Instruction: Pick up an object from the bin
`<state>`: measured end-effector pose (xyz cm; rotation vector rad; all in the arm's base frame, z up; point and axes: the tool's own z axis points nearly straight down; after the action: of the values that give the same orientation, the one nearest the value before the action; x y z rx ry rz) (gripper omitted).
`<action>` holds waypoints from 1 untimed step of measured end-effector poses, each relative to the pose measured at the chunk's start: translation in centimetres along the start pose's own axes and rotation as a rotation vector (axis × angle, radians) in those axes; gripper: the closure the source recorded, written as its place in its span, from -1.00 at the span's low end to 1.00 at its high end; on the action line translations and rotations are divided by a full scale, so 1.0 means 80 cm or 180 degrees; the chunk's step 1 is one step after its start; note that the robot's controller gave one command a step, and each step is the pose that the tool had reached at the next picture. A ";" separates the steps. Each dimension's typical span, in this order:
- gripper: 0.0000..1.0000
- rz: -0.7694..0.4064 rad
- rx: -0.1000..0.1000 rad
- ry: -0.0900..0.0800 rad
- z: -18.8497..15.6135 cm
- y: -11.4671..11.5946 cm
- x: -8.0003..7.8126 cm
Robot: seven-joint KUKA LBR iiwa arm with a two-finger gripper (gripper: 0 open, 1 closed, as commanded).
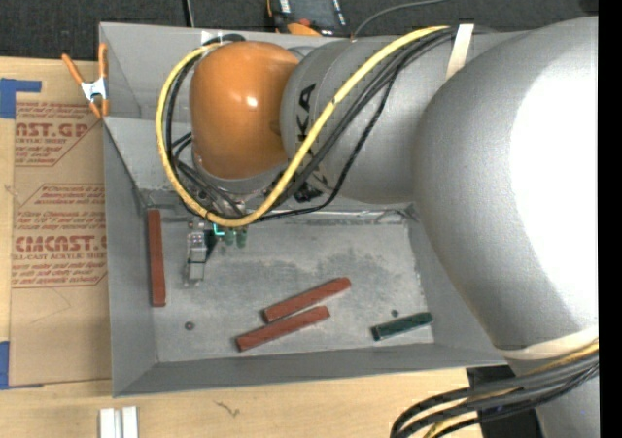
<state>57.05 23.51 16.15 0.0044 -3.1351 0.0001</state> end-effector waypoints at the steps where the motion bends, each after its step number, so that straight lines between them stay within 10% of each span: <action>1: -1.00 -0.1018 0.0000 -0.0027 0.115 -0.063 0.023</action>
Offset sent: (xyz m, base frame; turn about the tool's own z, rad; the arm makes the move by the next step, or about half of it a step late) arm -0.0187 -0.0512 -0.0915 -0.3194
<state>55.19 18.43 6.94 0.5047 -3.1027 -0.0014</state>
